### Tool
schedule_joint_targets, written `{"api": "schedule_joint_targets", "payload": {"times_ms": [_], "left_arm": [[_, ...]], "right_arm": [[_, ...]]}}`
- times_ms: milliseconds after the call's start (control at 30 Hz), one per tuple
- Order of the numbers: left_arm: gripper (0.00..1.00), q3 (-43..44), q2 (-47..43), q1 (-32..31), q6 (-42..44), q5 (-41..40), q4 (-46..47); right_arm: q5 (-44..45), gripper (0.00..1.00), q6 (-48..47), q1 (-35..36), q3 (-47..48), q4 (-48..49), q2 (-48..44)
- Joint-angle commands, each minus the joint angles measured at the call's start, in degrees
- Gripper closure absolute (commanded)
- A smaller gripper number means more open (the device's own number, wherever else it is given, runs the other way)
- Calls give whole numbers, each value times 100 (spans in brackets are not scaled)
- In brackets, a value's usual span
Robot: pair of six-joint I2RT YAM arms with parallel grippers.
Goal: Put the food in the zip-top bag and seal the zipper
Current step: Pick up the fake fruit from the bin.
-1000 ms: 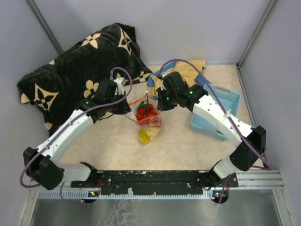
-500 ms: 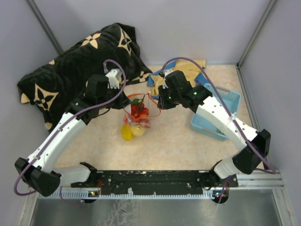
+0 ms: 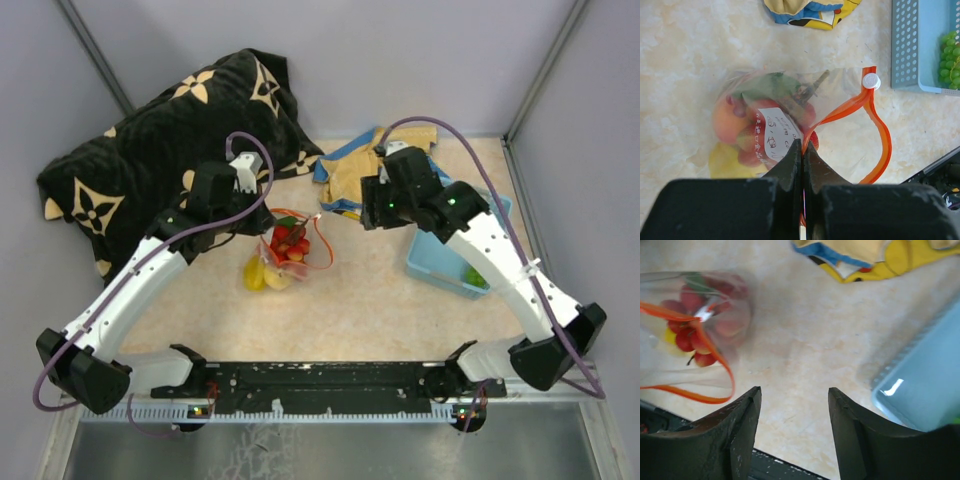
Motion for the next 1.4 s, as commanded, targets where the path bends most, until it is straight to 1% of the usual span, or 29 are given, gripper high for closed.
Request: {"api": "schedule_joint_targets", "payload": {"times_ms": [0,133,267,333,367,400,500,700,833,1000,1267,1333,1367], "left_arm": [[100,-56,-48,18,111,15,279],[100,-144,-68,17,114,60,301],[100,-198,-85,16,115,79,301],[100,-216,-89,11,111,100,310],[100,-215,-89,12,106,102,312],[100,-209,-96,16,102,103,304],[100,-204,-113,11,86,94,296],[100,-210,-108,11,56,108,294],[100,-224,-124,18,21,88,288],[100,-262,-130,13,33,48,276],[100,-224,-65,14,24,39,260],[100,-221,-63,14,11,39,258],[100,-217,-63,10,7,39,255]], "right_arm": [[847,42,-63,-485,-214,-714,-415],[1149,40,-1,-945,-884,-786,-624],[1237,38,62,-1512,-1518,-520,-813],[1431,37,20,-1824,-1779,-370,-853],[1438,35,-21,-2006,-1893,-273,-853],[1407,35,-65,-2303,-1988,-188,-852],[1360,34,-210,-2897,-2251,104,-820],[1316,34,-373,-3728,-2677,685,-547],[1265,34,-441,-3977,-2923,970,-264],[1039,34,-447,-4314,-3290,1567,148],[1059,34,-371,-4373,-3502,2102,874],[1049,35,-375,-4382,-3551,2167,1047],[1032,38,-385,-4382,-3567,2185,1084]]}}
